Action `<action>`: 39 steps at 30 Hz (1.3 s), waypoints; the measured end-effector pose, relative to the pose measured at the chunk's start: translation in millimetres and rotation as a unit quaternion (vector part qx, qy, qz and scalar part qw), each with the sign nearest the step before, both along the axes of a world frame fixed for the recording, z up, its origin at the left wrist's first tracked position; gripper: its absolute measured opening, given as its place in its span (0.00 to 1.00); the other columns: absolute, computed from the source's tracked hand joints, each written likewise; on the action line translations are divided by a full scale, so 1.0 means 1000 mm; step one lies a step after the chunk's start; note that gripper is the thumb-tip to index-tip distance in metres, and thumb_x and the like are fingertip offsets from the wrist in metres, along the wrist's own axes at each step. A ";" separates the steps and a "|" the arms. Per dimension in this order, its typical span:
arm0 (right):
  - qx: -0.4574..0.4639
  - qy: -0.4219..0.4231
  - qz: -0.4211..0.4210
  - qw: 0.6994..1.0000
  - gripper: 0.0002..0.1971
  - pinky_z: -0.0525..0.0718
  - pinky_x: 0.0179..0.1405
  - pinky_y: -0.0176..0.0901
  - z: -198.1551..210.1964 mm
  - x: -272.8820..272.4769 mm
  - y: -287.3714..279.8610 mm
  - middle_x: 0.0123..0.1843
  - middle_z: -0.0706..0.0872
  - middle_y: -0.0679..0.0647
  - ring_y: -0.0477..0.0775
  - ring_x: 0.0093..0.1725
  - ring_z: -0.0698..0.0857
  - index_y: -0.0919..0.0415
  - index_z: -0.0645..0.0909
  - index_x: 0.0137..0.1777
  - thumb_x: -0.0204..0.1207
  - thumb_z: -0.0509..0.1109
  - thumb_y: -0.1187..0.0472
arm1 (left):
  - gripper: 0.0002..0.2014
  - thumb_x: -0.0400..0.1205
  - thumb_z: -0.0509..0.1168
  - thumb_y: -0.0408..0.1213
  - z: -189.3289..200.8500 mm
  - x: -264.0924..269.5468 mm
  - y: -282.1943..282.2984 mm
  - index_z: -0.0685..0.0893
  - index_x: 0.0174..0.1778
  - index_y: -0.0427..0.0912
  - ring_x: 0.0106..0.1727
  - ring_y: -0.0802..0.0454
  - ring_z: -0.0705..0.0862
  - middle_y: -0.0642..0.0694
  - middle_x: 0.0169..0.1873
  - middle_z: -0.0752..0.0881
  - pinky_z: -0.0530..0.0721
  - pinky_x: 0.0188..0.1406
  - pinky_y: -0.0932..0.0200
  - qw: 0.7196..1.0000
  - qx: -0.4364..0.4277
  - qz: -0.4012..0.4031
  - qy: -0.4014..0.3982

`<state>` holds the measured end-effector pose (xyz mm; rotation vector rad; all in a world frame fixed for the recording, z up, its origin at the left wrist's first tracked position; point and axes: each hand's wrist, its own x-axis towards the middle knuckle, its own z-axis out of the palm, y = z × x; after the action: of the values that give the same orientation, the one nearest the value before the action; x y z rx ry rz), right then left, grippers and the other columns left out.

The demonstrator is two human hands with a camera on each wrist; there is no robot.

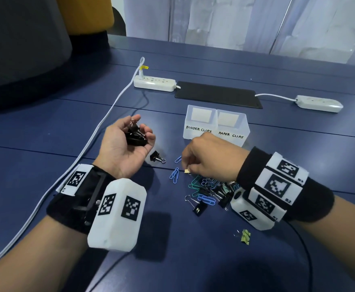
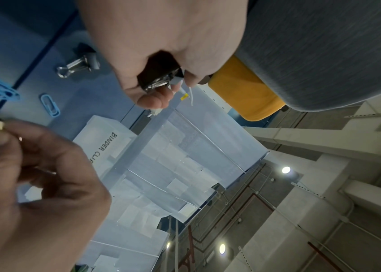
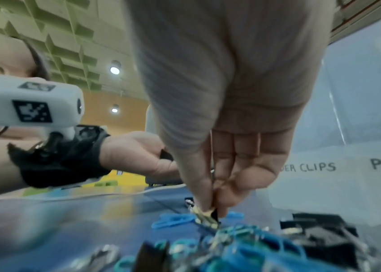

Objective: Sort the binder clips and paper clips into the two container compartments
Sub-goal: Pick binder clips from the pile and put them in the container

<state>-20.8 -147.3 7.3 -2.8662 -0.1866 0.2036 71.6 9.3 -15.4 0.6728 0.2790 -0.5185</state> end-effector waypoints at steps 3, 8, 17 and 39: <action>0.013 -0.046 -0.024 0.999 0.06 0.75 0.35 0.34 0.016 0.002 -0.006 0.32 0.86 0.48 0.45 0.34 0.81 0.56 0.89 0.42 0.71 0.71 0.65 | 0.06 0.81 0.58 0.33 0.001 -0.001 0.003 0.78 0.40 0.37 0.33 0.49 0.80 0.42 0.31 0.77 0.82 0.35 0.61 1.000 0.024 -0.014 0.010; 0.048 -0.127 0.006 0.991 0.06 0.76 0.38 0.27 0.039 0.020 0.010 0.36 0.92 0.54 0.50 0.36 0.87 0.58 0.90 0.43 0.70 0.72 0.65 | 0.08 0.82 0.58 0.34 -0.002 -0.017 -0.012 0.78 0.42 0.34 0.37 0.45 0.85 0.37 0.36 0.81 0.86 0.46 0.52 0.993 -0.005 -0.109 0.035; 0.066 -0.141 -0.032 0.987 0.11 0.80 0.56 0.41 0.030 0.044 0.020 0.47 0.92 0.56 0.54 0.45 0.86 0.57 0.88 0.55 0.76 0.68 0.58 | 0.05 0.81 0.58 0.30 0.007 -0.009 0.011 0.77 0.41 0.34 0.34 0.51 0.80 0.39 0.34 0.80 0.80 0.26 0.66 0.994 -0.011 -0.098 0.051; 0.057 -0.063 -0.010 0.996 0.07 0.76 0.35 0.23 0.065 0.037 -0.001 0.38 0.91 0.50 0.41 0.32 0.83 0.57 0.88 0.44 0.66 0.78 0.60 | 0.06 0.82 0.58 0.33 0.003 -0.023 -0.019 0.77 0.42 0.37 0.34 0.49 0.81 0.39 0.35 0.79 0.81 0.34 0.63 0.990 0.037 -0.131 0.022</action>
<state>16.5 -148.4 72.3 -2.7675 -0.1871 0.0083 48.6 -9.3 -12.7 0.7750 0.2538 -0.7785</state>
